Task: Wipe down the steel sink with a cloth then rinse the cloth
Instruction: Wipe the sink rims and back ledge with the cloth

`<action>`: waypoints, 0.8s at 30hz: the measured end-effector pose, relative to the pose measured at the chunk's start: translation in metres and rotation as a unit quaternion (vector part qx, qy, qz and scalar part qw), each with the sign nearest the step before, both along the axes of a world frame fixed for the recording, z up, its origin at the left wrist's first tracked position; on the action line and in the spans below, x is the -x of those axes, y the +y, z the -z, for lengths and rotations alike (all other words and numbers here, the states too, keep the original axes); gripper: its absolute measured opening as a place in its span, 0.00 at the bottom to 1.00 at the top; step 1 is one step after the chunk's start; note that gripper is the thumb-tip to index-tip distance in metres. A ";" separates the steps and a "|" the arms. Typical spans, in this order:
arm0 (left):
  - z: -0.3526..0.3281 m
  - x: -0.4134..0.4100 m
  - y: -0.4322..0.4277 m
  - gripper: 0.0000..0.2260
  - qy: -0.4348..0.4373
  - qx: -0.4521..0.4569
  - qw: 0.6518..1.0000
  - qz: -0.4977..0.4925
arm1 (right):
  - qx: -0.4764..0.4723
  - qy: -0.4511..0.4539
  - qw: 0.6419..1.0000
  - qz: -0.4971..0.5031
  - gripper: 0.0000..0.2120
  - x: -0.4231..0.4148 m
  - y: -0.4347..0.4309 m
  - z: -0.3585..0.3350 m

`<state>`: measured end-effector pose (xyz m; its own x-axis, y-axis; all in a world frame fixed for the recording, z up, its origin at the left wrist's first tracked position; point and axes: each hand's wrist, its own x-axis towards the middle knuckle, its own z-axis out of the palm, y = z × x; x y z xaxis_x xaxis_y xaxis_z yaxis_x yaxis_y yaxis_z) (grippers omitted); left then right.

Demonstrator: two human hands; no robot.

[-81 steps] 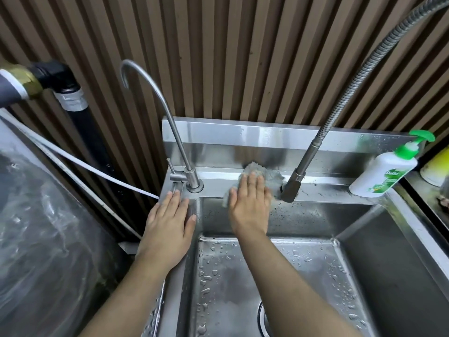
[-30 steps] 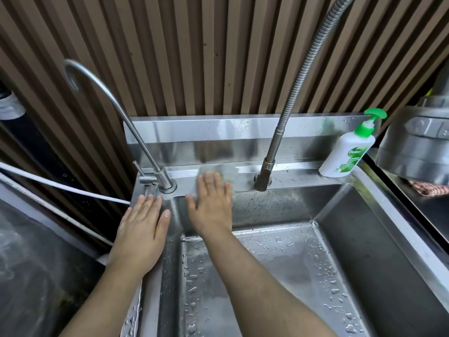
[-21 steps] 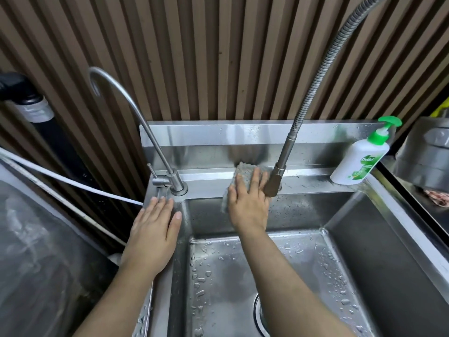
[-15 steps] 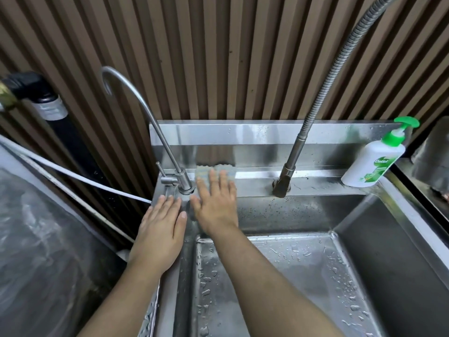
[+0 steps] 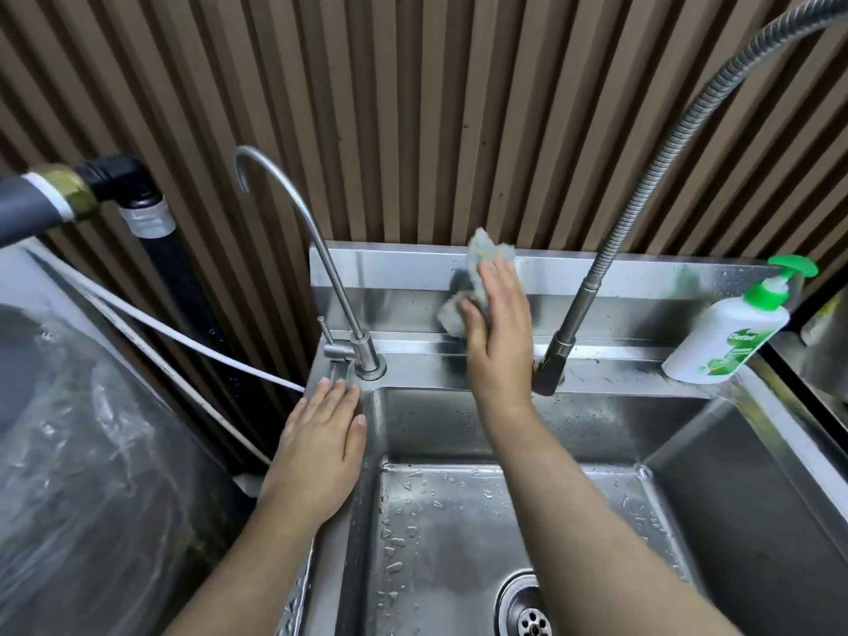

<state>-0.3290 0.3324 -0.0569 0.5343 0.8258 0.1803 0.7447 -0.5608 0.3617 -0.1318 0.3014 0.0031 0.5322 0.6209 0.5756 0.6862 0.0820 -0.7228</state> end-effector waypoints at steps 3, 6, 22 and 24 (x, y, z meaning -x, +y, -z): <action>0.003 0.001 0.001 0.33 0.003 -0.013 1.000 0.003 | 0.210 -0.300 0.930 -0.028 0.28 -0.023 0.032 0.013; 0.003 0.001 0.002 0.29 0.020 -0.018 1.000 0.001 | 0.211 -0.488 0.846 -0.050 0.28 -0.023 0.056 0.022; 0.003 0.001 0.001 0.33 0.007 -0.043 0.999 -0.016 | 0.302 -0.786 0.505 -0.187 0.25 -0.029 0.080 0.004; 0.004 0.001 0.000 0.33 0.011 -0.046 0.999 -0.015 | 0.236 -0.770 0.578 -0.135 0.28 -0.024 0.087 0.011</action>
